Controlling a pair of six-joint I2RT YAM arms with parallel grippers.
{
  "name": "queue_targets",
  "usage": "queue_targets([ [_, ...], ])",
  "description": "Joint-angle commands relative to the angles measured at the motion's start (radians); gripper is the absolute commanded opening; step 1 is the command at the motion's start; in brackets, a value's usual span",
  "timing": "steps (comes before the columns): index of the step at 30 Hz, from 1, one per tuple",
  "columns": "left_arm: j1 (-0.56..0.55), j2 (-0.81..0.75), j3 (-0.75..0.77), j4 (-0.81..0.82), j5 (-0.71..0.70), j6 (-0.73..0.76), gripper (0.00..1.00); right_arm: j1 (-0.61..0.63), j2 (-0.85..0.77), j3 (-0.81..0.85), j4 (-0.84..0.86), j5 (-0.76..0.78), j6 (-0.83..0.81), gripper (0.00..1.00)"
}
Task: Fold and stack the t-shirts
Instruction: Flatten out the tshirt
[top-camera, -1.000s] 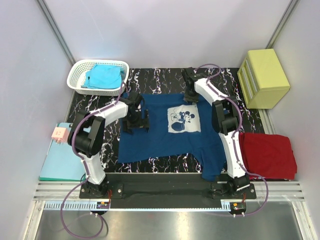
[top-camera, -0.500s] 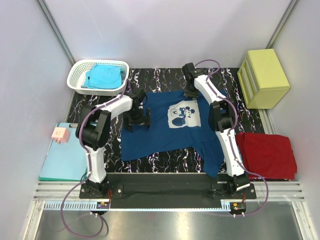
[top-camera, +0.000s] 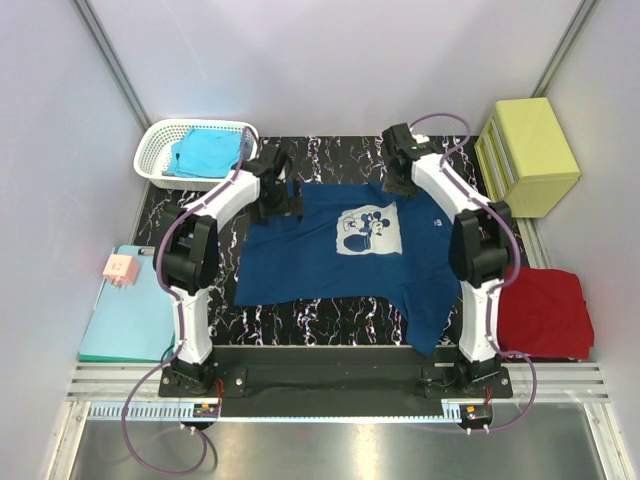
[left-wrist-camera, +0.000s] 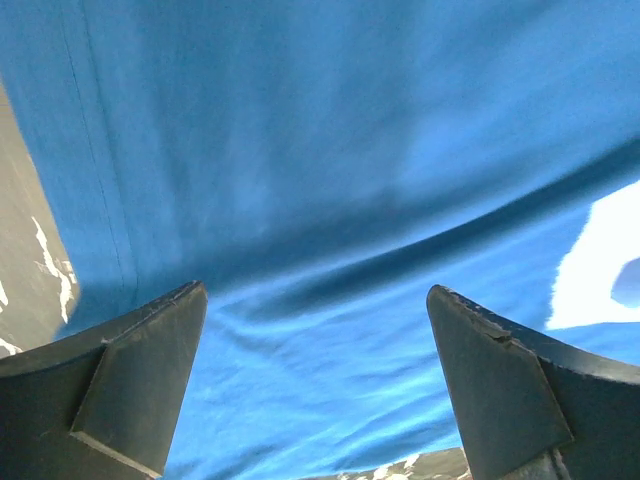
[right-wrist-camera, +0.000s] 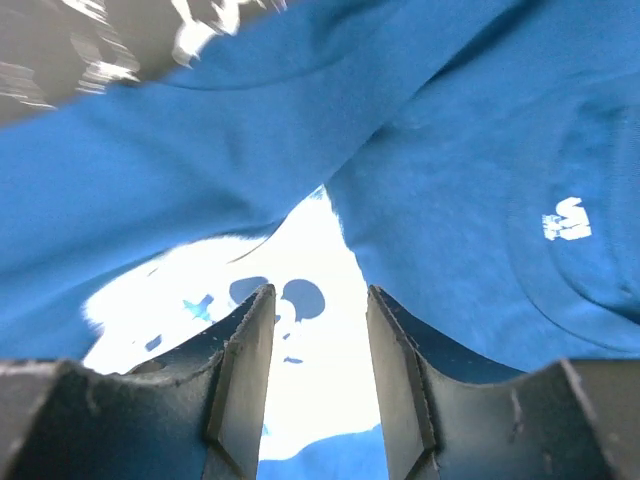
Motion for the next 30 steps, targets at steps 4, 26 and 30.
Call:
queue_targets([
  [4,-0.011,0.025,0.115,0.006,0.029,0.000,0.99,0.002,-0.269,-0.282,0.058,0.011,0.012,0.48],
  [26,-0.069,0.022,-0.110,0.072,-0.012,-0.014,0.99,0.071,-0.409,-0.778,0.127,-0.047,0.130,0.45],
  [30,-0.069,0.024,-0.100,0.073,-0.017,-0.011,0.99,0.085,-0.443,-0.836,0.133,-0.055,0.152,0.45],
])
